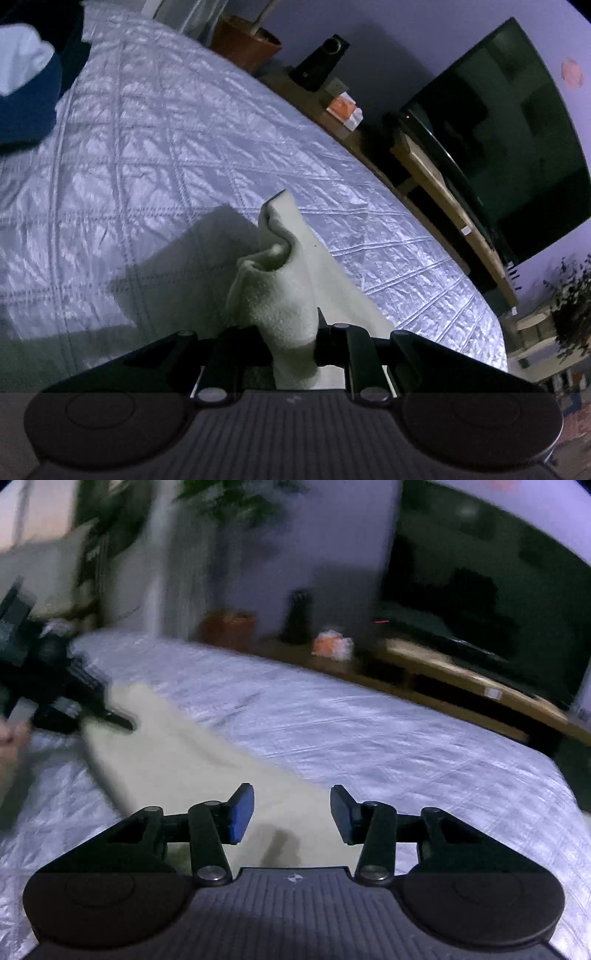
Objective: Fold clothes
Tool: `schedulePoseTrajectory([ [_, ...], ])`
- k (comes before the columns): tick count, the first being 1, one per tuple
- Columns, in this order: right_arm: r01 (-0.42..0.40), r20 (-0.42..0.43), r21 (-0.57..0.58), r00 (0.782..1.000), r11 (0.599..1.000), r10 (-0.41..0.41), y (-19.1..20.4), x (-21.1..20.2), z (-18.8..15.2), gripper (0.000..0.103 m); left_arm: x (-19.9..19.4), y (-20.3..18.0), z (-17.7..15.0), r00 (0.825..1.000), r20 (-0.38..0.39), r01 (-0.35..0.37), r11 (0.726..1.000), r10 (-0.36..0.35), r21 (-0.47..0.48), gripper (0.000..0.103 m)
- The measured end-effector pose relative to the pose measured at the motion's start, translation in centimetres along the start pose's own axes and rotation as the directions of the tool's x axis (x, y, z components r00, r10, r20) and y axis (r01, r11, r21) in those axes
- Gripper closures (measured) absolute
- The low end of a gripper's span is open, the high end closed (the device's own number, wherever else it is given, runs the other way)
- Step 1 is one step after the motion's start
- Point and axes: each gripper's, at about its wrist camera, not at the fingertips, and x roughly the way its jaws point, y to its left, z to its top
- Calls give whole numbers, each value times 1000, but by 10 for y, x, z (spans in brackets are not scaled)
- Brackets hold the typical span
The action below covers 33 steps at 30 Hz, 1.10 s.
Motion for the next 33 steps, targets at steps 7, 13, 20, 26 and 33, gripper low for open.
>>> schedulePoseTrajectory([
  [7,-84,-128,-70,989,994,75,25,40,-7,63,-17,-32,0,997,68,11,976,-26,216,88],
  [13,-103,-122,-47,988,994,96,19,31,-16,64,-31,-73,-21,987,105,63,902,-119,427,87],
  [20,-150,-116,63,981,987,157,5,34,-15,64,-22,-119,-58,981,65,100,762,-183,640,87],
  [26,-120,-39,480,987,869,157,-69,6,-20,63,-4,-135,-70,984,28,109,711,-179,695,87],
  [33,-58,-59,807,982,587,179,-126,7,-68,61,6,-153,-100,985,-32,130,606,-169,785,86],
])
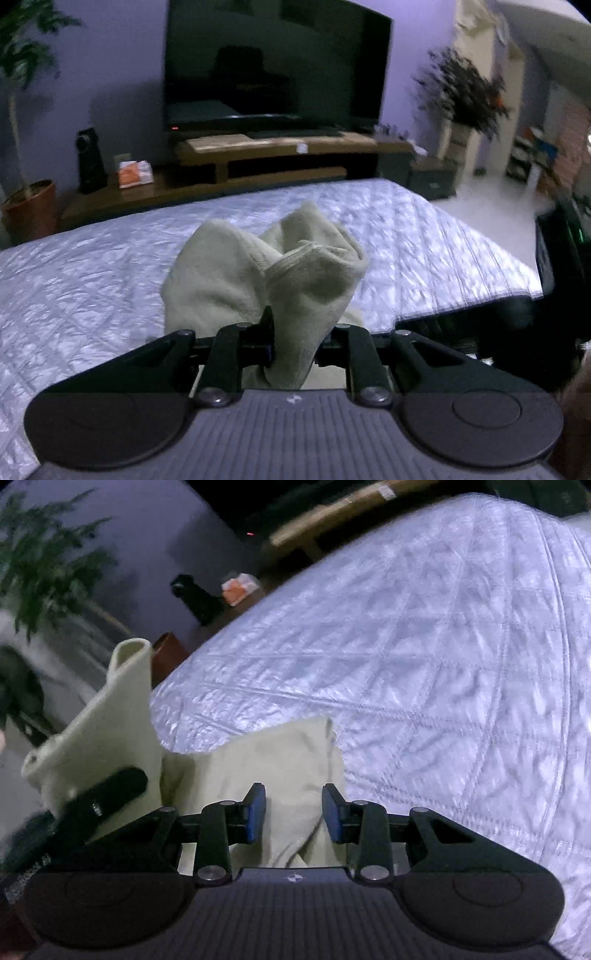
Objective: Fold clothes
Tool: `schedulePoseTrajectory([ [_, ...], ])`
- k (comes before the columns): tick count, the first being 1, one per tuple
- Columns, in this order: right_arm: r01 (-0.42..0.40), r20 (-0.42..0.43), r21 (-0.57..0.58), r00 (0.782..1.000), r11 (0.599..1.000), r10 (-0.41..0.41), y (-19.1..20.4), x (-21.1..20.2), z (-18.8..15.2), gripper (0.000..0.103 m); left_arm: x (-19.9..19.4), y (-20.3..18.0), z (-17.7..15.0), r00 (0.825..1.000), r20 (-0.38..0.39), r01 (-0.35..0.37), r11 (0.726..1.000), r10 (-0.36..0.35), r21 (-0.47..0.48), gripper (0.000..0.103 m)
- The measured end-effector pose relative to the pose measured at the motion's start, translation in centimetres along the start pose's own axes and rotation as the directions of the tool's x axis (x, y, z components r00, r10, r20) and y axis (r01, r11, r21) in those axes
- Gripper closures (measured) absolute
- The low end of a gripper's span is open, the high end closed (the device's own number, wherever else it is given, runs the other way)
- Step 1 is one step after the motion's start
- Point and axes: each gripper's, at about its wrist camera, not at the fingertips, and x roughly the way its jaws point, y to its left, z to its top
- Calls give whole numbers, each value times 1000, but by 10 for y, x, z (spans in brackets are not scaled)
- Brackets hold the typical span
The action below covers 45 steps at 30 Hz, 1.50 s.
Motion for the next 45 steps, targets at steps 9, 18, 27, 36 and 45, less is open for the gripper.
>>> schedulePoseTrajectory([
  [9,14,128,195,991,981,-39,-28,-18,4,61,23,-24,-16,995,-80,63,988,-52,144,82],
  [18,18,264,20,964,1000,-23,0,-37,15,53,20,-26,-11,995,-67,78,985,-68,157,73],
  [27,-5,211,-185,976,983,45,33,-40,13,46,-24,-4,-4,970,-18,242,965,-242,99,56],
  [36,8,205,-225,978,974,39,43,-51,6,36,-30,70,16,998,32,50,988,-46,-147,47],
  [45,-67,-47,105,996,992,72,-5,-40,4,21,9,95,3,988,-115,-123,982,107,-145,44],
])
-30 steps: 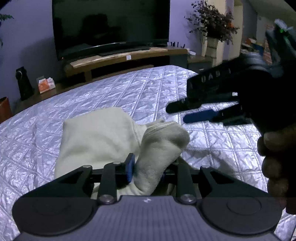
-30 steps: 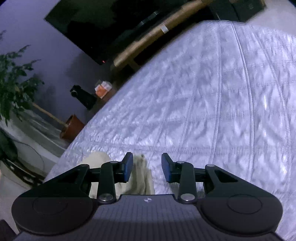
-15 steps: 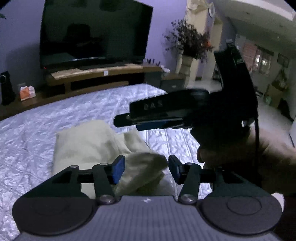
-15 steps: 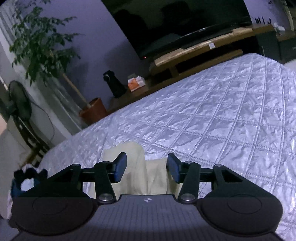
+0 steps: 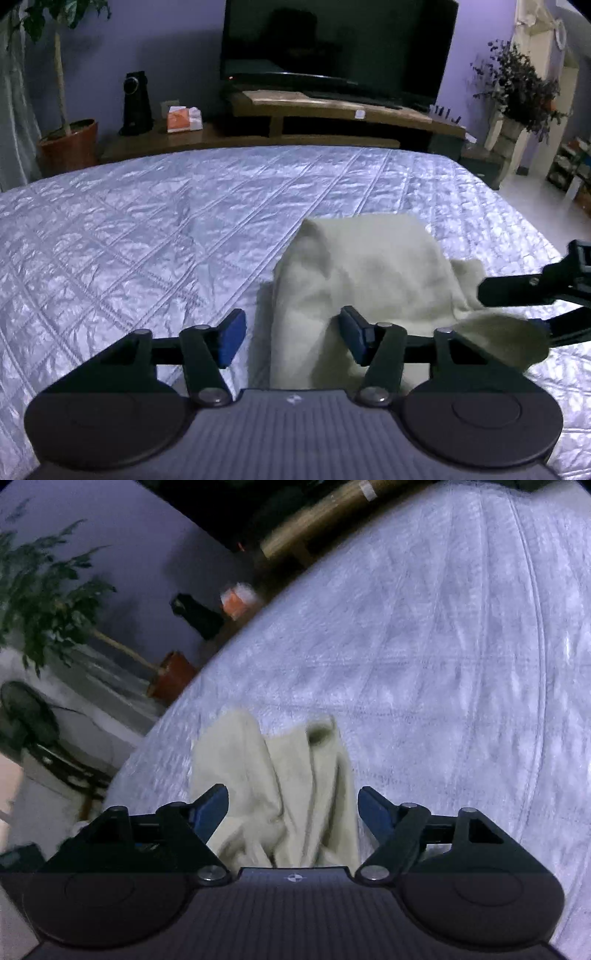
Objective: Fold clothes
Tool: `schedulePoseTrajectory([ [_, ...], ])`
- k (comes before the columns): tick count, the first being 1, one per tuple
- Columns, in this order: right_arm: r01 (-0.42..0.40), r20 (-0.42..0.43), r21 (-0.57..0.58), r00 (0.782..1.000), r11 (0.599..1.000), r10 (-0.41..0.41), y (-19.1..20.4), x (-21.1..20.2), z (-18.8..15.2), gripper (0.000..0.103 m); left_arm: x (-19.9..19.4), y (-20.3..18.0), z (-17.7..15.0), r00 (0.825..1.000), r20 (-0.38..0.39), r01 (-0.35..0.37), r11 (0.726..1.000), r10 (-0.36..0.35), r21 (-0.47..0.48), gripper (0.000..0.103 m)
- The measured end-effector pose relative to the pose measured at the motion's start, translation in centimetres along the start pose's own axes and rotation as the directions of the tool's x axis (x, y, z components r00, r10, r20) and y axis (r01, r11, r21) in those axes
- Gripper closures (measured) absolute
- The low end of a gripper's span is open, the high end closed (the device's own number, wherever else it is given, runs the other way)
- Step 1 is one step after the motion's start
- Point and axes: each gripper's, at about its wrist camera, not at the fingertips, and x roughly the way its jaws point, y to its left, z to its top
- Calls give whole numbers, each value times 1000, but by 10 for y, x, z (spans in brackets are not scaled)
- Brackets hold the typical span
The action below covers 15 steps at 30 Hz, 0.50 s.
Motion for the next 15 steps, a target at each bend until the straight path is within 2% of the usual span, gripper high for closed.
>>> schedulePoseTrajectory([
  [4,15,-69,-73,997,997,-20,-3,10,0,21,0,2,0,1000,2,18,1000,-18,-21,40],
  [6,-16,-92,-104,996,994,7,-3,14,1,9,-5,16,-14,999,-18,45,997,-46,-68,39],
  [8,-49,-120,-146,992,988,31,3,20,3,3,-6,29,-24,996,-39,80,987,-86,-142,37],
  [10,-85,-159,-184,986,979,56,9,28,4,3,-5,33,-24,993,-47,97,980,-107,-174,37],
  [13,-113,-203,-259,977,959,60,22,38,4,12,-10,23,-25,996,-39,73,993,-77,-90,35],
  [15,-132,-235,-302,970,944,61,26,43,8,15,-11,23,-27,997,-39,67,995,-70,-71,33],
])
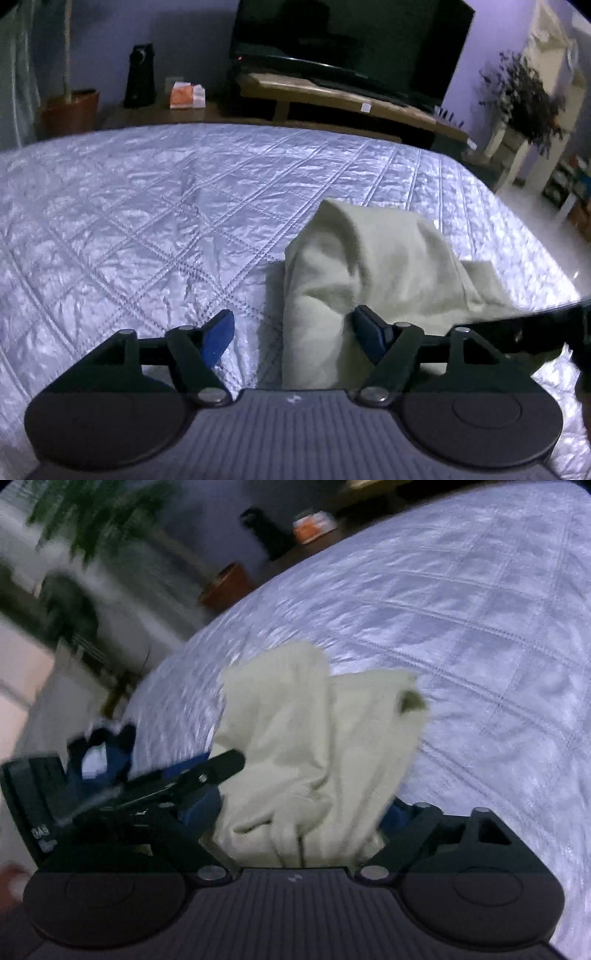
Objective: Fold clothes
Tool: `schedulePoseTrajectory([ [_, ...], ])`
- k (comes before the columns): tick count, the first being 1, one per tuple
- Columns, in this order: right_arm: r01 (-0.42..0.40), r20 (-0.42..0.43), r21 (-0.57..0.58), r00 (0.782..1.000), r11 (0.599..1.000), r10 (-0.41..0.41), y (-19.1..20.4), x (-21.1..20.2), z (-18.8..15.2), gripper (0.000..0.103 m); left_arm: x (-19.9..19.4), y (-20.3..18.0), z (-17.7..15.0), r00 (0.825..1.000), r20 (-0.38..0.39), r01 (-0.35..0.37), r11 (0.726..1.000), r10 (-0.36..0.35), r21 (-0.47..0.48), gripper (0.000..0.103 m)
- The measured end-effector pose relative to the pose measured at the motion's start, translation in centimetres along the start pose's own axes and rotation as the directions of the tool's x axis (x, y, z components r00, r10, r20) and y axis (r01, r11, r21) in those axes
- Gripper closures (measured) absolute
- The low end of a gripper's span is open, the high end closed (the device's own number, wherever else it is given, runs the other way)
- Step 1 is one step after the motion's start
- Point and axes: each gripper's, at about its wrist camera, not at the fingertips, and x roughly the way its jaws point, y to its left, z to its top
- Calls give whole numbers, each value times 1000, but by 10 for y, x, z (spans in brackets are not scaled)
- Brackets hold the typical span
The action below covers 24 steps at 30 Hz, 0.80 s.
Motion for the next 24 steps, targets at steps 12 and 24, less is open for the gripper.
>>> schedulePoseTrajectory([
  [12,22,-122,-264,991,964,-56,30,16,5,7,15,2,0,999,-19,41,998,-41,-38,31],
  [24,-112,-31,70,993,991,114,-10,6,0,40,23,-5,2,999,-20,46,998,-47,-30,32],
])
